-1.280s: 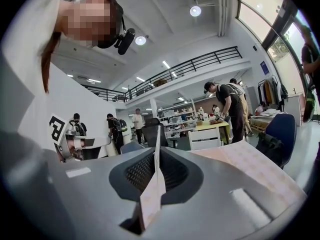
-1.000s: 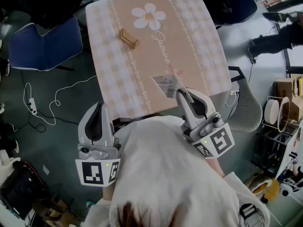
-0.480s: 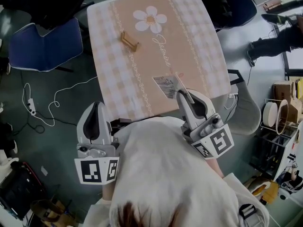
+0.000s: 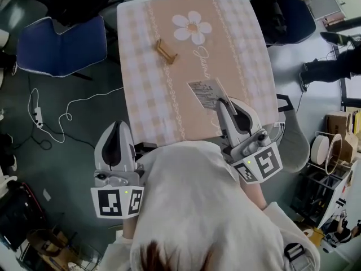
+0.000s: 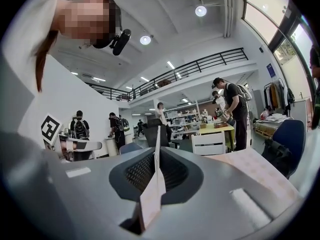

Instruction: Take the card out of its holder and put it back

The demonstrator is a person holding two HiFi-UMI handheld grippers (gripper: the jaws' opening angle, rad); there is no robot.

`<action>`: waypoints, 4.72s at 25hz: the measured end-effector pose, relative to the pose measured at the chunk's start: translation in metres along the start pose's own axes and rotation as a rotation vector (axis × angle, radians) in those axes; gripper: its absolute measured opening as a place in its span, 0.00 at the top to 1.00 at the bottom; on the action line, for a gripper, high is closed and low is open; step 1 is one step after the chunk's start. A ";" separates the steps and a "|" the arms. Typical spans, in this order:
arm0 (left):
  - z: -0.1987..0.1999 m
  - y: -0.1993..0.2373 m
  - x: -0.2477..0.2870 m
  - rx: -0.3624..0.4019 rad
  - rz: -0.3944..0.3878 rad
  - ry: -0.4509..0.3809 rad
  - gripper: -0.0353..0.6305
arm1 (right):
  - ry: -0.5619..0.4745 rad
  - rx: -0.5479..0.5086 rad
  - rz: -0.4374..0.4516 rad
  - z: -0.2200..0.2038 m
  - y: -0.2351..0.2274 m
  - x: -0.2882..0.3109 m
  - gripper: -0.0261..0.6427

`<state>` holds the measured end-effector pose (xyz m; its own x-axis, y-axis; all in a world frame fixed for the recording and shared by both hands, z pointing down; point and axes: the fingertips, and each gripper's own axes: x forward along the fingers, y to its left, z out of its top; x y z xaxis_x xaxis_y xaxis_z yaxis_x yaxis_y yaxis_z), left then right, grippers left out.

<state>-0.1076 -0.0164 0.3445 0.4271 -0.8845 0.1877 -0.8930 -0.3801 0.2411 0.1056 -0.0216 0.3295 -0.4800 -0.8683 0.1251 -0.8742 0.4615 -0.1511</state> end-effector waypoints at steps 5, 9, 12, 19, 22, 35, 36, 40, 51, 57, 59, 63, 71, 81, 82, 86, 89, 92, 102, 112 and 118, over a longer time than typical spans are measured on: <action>0.001 0.010 0.002 -0.010 0.030 0.001 0.95 | -0.021 -0.034 0.030 0.014 -0.007 0.030 0.94; 0.002 0.017 0.006 -0.019 0.046 0.006 0.95 | -0.015 -0.053 0.025 0.019 -0.019 0.056 0.94; 0.002 0.020 0.009 -0.022 0.052 0.012 0.95 | -0.016 -0.061 0.026 0.021 -0.025 0.073 0.94; 0.004 0.025 0.012 -0.031 0.068 0.020 0.95 | -0.004 -0.009 0.033 0.015 -0.041 0.109 0.94; 0.003 0.027 0.015 -0.036 0.075 0.026 0.95 | 0.009 -0.017 0.031 0.010 -0.048 0.127 0.94; 0.000 0.034 0.022 -0.048 0.093 0.053 0.95 | 0.052 -0.020 0.044 -0.024 -0.064 0.194 0.94; -0.001 0.035 0.022 -0.049 0.096 0.055 0.95 | 0.057 -0.020 0.046 -0.027 -0.065 0.197 0.94; -0.001 0.036 0.024 -0.051 0.102 0.057 0.95 | 0.070 -0.022 0.055 -0.035 -0.069 0.207 0.94; -0.004 0.037 0.028 -0.055 0.122 0.067 0.95 | 0.135 -0.028 0.061 -0.066 -0.081 0.220 0.94; -0.004 0.037 0.032 -0.052 0.122 0.071 0.95 | 0.166 -0.027 0.066 -0.081 -0.085 0.224 0.94; -0.002 0.036 0.032 -0.048 0.120 0.071 0.95 | 0.174 -0.023 0.063 -0.085 -0.086 0.225 0.94; -0.001 0.036 0.033 -0.044 0.119 0.073 0.95 | 0.183 -0.020 0.058 -0.089 -0.089 0.226 0.94; -0.003 0.033 0.035 -0.042 0.109 0.078 0.95 | 0.186 -0.009 0.061 -0.091 -0.090 0.226 0.94; -0.005 0.035 0.035 -0.047 0.114 0.080 0.95 | 0.199 -0.022 0.073 -0.093 -0.087 0.230 0.94; -0.005 0.035 0.034 -0.047 0.113 0.079 0.95 | 0.200 -0.022 0.073 -0.093 -0.087 0.231 0.94; -0.003 0.035 0.033 -0.047 0.114 0.077 0.95 | 0.207 -0.027 0.080 -0.092 -0.085 0.234 0.94; -0.004 0.035 0.033 -0.047 0.117 0.076 0.95 | 0.207 -0.027 0.078 -0.092 -0.087 0.235 0.94; -0.004 0.037 0.033 -0.047 0.119 0.076 0.95 | 0.203 -0.012 0.074 -0.092 -0.088 0.236 0.94; -0.003 0.037 0.033 -0.048 0.122 0.072 0.95 | 0.193 -0.008 0.068 -0.093 -0.087 0.233 0.94; -0.004 0.036 0.034 -0.048 0.118 0.072 0.95 | 0.200 -0.007 0.056 -0.097 -0.088 0.230 0.94; -0.003 0.036 0.033 -0.048 0.121 0.069 0.95 | 0.224 -0.007 0.044 -0.099 -0.090 0.227 0.94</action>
<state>-0.1258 -0.0583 0.3622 0.3274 -0.9015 0.2829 -0.9313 -0.2572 0.2580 0.0677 -0.2424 0.4681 -0.5210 -0.7858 0.3333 -0.8523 0.4997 -0.1545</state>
